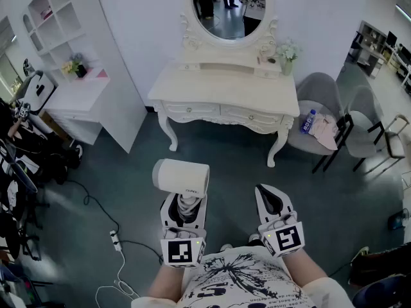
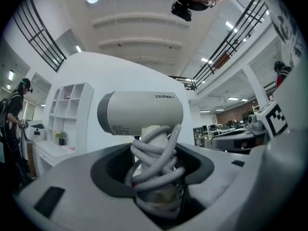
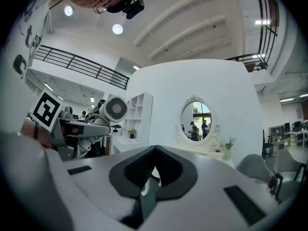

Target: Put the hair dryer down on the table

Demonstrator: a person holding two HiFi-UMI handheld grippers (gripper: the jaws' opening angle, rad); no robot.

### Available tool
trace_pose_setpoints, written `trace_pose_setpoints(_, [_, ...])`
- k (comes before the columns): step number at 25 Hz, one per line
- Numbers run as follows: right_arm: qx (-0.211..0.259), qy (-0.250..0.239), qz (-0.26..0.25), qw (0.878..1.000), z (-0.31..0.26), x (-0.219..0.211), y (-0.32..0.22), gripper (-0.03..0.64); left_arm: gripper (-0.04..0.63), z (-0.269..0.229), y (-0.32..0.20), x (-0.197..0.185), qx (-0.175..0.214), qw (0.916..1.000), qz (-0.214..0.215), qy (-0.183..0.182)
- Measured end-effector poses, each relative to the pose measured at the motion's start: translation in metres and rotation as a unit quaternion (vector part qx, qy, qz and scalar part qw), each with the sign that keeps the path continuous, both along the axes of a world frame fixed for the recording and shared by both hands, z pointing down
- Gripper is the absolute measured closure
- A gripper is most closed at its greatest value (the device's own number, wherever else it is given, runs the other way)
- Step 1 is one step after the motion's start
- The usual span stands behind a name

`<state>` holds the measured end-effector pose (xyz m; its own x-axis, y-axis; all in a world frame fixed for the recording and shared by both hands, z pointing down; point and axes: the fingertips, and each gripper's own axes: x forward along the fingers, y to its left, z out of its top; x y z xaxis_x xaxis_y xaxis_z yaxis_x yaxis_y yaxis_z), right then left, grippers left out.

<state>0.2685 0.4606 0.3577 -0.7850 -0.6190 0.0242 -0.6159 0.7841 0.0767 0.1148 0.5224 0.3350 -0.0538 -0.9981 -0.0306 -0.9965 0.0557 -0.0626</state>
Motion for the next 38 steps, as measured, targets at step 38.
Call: trace_pose_setpoints(38, [-0.05, 0.012, -0.01, 0.999, 0.038, -0.08, -0.183, 0.598, 0.344, 0.03, -0.144, -0.081, -0.035, 0.9976, -0.059, 0.01])
